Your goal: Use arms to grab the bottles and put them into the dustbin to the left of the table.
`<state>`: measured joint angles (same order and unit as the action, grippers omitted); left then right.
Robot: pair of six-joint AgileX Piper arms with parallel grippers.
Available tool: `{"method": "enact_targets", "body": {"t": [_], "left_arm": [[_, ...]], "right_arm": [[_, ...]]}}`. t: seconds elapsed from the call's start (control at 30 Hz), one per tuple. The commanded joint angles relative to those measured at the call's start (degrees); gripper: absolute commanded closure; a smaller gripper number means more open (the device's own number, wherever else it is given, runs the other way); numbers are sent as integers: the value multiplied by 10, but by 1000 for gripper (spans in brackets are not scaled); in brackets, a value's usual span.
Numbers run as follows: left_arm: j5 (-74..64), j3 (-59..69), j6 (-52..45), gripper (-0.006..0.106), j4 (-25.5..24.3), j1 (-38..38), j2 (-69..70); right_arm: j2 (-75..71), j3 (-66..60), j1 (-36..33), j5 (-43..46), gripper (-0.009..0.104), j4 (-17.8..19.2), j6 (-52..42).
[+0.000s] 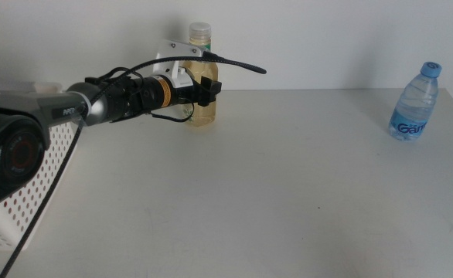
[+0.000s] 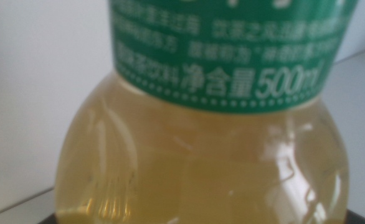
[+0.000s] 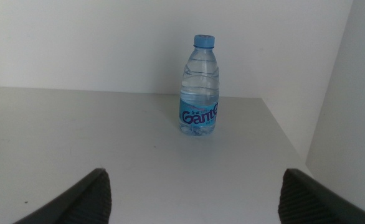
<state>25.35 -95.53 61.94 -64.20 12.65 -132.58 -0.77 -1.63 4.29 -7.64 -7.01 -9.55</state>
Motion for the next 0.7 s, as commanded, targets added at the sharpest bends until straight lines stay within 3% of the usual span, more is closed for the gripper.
{"method": "enact_targets", "body": {"t": [0.0, 0.07, 0.23, 0.43, 0.67], "left_arm": [[-7, -20, 107, 102, -85, -1, 93], [-18, -20, 187, 102, -164, -1, 121], [24, -20, 450, 102, -418, -3, 194], [91, -11, 554, 102, -410, -36, 251], [145, -11, 572, 102, -410, -41, 301]], "right_arm": [[-12, 5, 3, 41, 20, 5, -5], [-12, 5, 3, 41, 20, 5, -5], [-12, 5, 3, 41, 20, 5, -5], [-12, 5, 3, 41, 20, 5, -5], [-12, 5, 3, 41, 20, 5, -5]]}}
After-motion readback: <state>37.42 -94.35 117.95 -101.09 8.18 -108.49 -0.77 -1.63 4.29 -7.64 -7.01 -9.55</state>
